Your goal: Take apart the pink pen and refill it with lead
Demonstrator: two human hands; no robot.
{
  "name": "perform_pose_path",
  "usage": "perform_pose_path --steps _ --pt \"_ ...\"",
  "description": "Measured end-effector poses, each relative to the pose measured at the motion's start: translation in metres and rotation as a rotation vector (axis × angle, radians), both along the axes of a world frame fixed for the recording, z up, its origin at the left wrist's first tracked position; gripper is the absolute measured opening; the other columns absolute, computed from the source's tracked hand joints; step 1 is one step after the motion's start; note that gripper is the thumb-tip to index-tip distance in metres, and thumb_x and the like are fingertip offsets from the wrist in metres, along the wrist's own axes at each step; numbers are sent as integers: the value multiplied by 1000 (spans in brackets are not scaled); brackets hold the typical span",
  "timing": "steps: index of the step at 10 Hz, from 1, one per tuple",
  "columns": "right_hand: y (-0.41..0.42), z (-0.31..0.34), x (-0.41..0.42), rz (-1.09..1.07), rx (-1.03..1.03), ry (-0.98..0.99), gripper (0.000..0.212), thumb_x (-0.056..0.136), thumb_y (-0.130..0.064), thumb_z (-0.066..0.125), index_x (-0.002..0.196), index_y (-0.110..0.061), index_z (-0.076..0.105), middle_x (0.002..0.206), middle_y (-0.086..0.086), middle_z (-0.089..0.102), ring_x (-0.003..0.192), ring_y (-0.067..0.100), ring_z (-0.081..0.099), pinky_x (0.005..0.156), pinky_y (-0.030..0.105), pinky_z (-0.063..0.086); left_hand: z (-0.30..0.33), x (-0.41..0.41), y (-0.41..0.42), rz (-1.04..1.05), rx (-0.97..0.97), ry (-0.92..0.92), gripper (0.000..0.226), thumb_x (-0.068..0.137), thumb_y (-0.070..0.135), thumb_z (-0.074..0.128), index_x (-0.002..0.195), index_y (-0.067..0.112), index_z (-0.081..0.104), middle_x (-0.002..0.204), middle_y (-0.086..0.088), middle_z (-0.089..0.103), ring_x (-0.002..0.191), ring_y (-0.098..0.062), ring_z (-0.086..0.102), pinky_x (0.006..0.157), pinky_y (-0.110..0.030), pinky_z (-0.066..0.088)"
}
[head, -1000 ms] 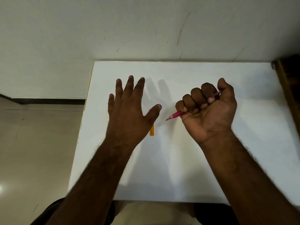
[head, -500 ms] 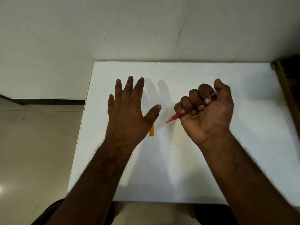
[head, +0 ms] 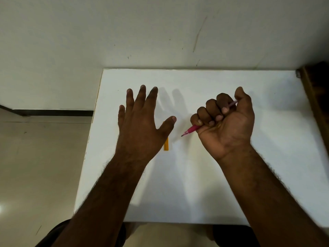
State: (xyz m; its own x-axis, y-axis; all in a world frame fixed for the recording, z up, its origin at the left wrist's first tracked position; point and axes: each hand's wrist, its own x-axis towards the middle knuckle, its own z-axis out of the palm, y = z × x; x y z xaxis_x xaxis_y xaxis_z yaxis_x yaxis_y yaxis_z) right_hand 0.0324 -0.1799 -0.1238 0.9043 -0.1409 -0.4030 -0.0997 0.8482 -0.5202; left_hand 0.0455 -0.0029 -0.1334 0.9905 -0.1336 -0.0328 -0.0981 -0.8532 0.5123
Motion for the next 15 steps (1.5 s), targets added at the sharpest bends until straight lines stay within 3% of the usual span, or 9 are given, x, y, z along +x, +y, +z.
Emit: perform_pose_path --steps 2,3,6,7,11,15 --pt "0 0 1 8 12 10 59 102 -53 35 56 -16 31 50 -1 22 49 17 15 55 31 24 0 0 0 1 0 3 83 89 63 54 157 29 20 167 2 10 154 -21 -5 121 -52 6" --pt "0 0 0 4 4 0 55 102 -44 35 55 -16 32 49 -1 23 49 17 15 56 31 23 0 0 0 -2 1 2 83 89 63 54 157 28 21 167 1 11 154 -22 -5 121 -53 7" --pt "1 0 1 17 0 -2 53 102 -45 36 58 -16 30 50 -1 22 50 17 14 57 33 21 -2 0 1 -1 1 -5 83 89 64 54 157 29 21 167 2 11 154 -22 -4 121 -53 7" --pt "2 1 1 41 -1 5 58 102 -54 35 58 -17 31 50 -2 22 50 17 15 56 31 23 -1 0 0 -1 -7 -5 83 89 63 54 157 29 21 167 2 11 154 -22 -4 121 -53 7" --pt "3 2 0 48 -20 -40 54 102 -42 33 55 -16 32 49 -1 23 48 17 15 55 31 25 0 0 0 0 -6 4 84 88 64 53 157 30 20 167 3 10 154 -21 -5 121 -52 6" --pt "4 1 1 70 -6 -19 57 102 -49 34 55 -17 34 49 -2 23 49 16 16 55 31 23 0 0 0 1 -12 -1 83 89 62 55 157 29 21 167 2 11 154 -22 -5 121 -53 6"
